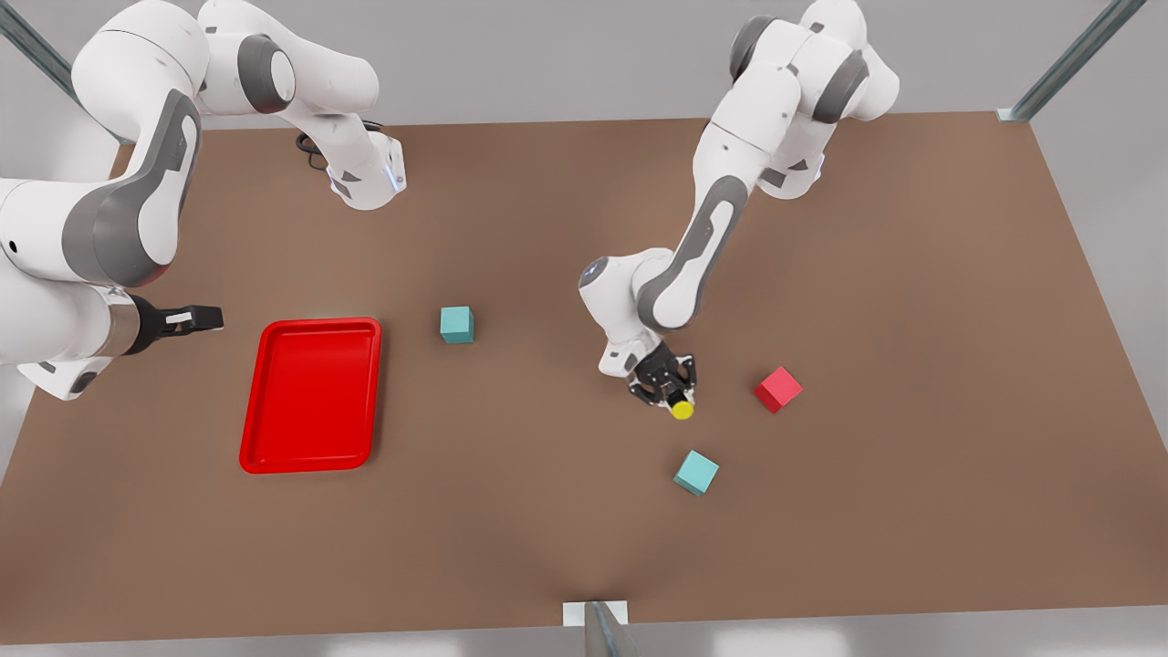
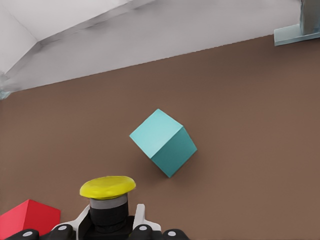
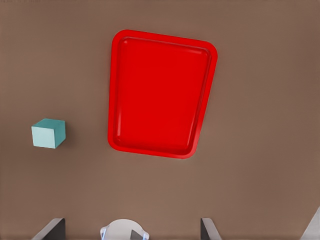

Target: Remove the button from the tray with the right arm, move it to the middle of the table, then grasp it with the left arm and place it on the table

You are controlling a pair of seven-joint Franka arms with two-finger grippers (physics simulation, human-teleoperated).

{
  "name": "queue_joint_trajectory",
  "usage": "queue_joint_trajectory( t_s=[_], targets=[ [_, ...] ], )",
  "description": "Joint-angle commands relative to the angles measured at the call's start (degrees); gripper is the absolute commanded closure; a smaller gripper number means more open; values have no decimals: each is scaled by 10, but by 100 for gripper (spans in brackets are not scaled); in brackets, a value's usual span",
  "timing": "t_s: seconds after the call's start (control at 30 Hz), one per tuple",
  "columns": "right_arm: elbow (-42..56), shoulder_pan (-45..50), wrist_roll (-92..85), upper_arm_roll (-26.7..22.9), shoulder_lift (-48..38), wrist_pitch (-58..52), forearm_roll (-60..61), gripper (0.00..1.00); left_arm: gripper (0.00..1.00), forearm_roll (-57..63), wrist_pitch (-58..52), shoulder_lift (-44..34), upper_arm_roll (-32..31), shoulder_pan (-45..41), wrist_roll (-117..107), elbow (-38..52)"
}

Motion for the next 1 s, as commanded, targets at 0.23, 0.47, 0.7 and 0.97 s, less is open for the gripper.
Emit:
queue_joint_trajectory(
  t_s=[0.23, 0.47, 0.7, 0.97],
  targets=[
    [0, 0, -2, 0, -1, 0, 1, 0, 54, 198, -37, 82, 0, -10, -770, 21],
    [0, 0, -2, 0, -1, 0, 1, 0, 54, 221, -49, 102, 0, -14, -793, 20],
    [0, 0, -2, 0, -1, 1, 1, 0, 54, 337, -158, 98, 1, -27, -787, -5],
    [0, 1, -2, 0, -1, 3, 1, 0, 54, 416, -245, 143, 13, -26, -787, -28]
  ],
)
